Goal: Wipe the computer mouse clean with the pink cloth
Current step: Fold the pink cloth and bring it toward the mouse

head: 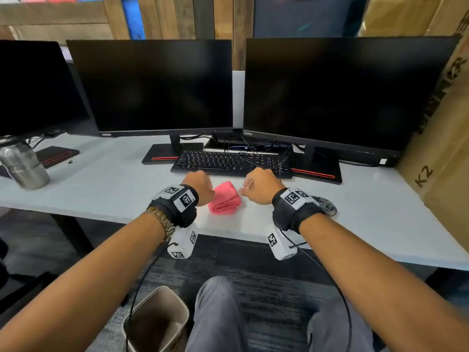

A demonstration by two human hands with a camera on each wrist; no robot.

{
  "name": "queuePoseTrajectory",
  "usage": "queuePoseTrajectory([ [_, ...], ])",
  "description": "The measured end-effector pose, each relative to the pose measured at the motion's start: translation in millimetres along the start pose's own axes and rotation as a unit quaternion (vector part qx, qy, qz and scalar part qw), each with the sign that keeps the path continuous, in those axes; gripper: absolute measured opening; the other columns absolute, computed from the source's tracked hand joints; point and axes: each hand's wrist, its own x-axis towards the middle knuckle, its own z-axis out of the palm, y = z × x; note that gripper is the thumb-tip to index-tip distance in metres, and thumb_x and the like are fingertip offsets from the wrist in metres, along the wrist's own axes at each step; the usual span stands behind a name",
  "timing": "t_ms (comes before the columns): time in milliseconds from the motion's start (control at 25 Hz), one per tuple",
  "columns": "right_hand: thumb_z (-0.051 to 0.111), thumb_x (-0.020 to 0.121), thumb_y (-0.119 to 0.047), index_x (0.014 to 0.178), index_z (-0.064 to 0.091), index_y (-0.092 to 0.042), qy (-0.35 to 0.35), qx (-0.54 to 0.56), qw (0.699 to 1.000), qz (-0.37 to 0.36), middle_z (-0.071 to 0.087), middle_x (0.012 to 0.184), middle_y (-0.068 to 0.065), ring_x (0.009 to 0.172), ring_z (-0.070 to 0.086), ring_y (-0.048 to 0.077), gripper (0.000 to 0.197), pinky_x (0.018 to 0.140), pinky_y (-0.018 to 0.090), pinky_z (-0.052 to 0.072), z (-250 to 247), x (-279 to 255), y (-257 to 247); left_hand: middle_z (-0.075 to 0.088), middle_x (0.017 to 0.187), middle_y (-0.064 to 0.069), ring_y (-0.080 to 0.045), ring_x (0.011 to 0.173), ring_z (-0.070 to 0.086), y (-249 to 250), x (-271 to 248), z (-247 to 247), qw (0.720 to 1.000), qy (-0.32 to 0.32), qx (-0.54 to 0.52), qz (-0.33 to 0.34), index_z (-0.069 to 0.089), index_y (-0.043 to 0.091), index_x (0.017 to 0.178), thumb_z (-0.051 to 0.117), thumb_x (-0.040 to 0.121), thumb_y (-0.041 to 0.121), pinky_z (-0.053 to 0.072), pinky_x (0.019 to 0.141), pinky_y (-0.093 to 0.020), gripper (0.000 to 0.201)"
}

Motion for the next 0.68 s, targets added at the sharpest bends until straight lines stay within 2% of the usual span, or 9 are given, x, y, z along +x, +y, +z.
queuePoseTrajectory([
  [40,0.067,0.092,-0.037,0.111,0.071,-0.007,-0.008,0.011,1.000,0.009,0.068,0.117,0.011,0.127,0.047,0.031,0.036,0.094,0.033,0.040,3,5,-1,0.071,0.103,-0.012,-0.030,0.095,0.068,-2,1,2,0.999,-0.028,0.008,-0.014,0.069,0.005,0.099,0.062,0.085,0.027,0.059,0.081,-0.038,0.027],
  [120,0.068,0.091,-0.038,0.115,0.069,-0.007,-0.012,0.038,0.999,0.026,0.068,0.120,0.011,0.130,0.047,0.030,0.039,0.096,0.032,0.041,9,12,0,0.069,0.108,-0.011,-0.030,0.098,0.067,-6,4,9,0.998,-0.063,0.006,-0.024,0.068,0.008,0.105,0.062,0.085,0.033,0.058,0.085,-0.039,0.032],
  [200,0.069,0.090,-0.041,0.125,0.063,-0.007,-0.023,0.053,0.998,0.038,0.063,0.128,0.010,0.133,0.045,0.029,0.049,0.099,0.032,0.041,17,18,-2,0.068,0.111,-0.008,-0.028,0.096,0.068,-8,5,14,0.997,-0.073,0.000,-0.025,0.068,0.015,0.105,0.061,0.084,0.033,0.058,0.084,-0.038,0.028],
  [320,0.069,0.089,-0.044,0.130,0.059,-0.002,-0.032,0.061,0.996,0.058,0.056,0.138,0.014,0.130,0.050,0.030,0.060,0.100,0.034,0.044,26,23,-6,0.067,0.111,-0.011,-0.028,0.092,0.068,-5,10,18,0.998,-0.062,0.010,-0.022,0.066,0.010,0.106,0.054,0.088,0.027,0.059,0.080,-0.036,0.028],
  [440,0.077,0.081,-0.043,0.113,0.068,0.005,-0.017,0.079,0.995,0.059,0.068,0.120,0.023,0.111,0.064,0.035,0.058,0.090,0.042,0.055,37,30,-9,0.066,0.111,-0.016,-0.030,0.092,0.069,4,13,21,0.997,-0.066,0.025,-0.036,0.061,0.005,0.111,0.050,0.090,0.020,0.057,0.074,-0.034,0.028],
  [520,0.080,0.078,-0.039,0.107,0.069,0.004,-0.014,0.090,0.994,0.061,0.070,0.113,0.022,0.104,0.066,0.035,0.053,0.084,0.043,0.057,41,31,-11,0.063,0.114,-0.017,-0.032,0.097,0.067,7,15,24,0.996,-0.062,-0.004,-0.057,0.054,0.003,0.117,0.054,0.090,0.022,0.054,0.071,-0.034,0.033],
  [600,0.082,0.077,-0.031,0.114,0.066,0.003,-0.011,0.101,0.993,0.064,0.067,0.121,0.018,0.110,0.064,0.034,0.053,0.087,0.040,0.055,40,29,-11,0.060,0.114,-0.017,-0.033,0.099,0.065,9,14,26,0.994,-0.048,-0.055,-0.080,0.046,0.003,0.121,0.058,0.087,0.021,0.050,0.068,-0.034,0.040],
  [680,0.084,0.075,-0.025,0.127,0.059,-0.002,-0.011,0.122,0.990,0.064,0.060,0.129,0.014,0.117,0.059,0.031,0.063,0.093,0.036,0.051,36,27,-9,0.060,0.112,-0.015,-0.033,0.099,0.064,7,14,26,0.988,-0.042,-0.116,-0.098,0.042,0.006,0.121,0.064,0.082,0.020,0.049,0.068,-0.033,0.048],
])
